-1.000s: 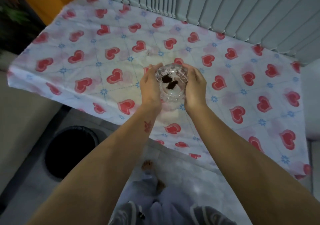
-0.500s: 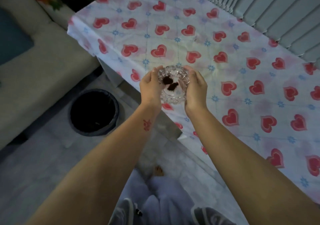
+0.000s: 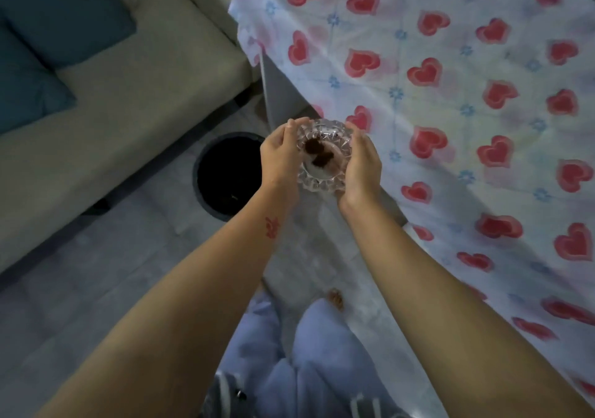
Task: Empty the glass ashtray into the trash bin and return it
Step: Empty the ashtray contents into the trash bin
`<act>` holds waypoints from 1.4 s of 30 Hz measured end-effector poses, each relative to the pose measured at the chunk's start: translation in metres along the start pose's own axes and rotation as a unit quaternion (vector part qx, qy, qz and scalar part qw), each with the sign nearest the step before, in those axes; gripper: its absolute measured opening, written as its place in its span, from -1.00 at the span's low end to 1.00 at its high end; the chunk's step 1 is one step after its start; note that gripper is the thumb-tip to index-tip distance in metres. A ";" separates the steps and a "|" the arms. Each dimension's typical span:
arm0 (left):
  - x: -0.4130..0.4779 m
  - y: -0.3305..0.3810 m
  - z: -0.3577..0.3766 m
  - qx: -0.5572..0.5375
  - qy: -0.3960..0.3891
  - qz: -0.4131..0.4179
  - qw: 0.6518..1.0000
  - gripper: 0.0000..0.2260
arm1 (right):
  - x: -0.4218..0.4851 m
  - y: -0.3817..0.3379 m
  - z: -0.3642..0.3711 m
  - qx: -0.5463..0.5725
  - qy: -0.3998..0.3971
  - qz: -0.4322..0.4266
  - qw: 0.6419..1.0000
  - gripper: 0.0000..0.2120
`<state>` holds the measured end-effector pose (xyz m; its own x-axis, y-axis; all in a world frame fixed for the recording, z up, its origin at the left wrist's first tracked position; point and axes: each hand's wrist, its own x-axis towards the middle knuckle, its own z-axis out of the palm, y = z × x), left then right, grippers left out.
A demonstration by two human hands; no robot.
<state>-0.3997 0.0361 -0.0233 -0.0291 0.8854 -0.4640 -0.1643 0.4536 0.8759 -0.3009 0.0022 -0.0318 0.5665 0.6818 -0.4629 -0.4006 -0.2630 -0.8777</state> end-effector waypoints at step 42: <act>0.310 -0.336 -0.282 0.330 0.246 0.082 0.908 -0.66 | 0.249 0.415 0.139 -0.081 -0.097 0.052 0.991 -0.80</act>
<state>-0.6312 0.1300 -0.4986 -0.4643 0.8669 -0.1812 0.5029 0.4265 0.7518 -0.4261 0.1574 -0.4939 0.3738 0.7594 -0.5325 -0.3202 -0.4332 -0.8425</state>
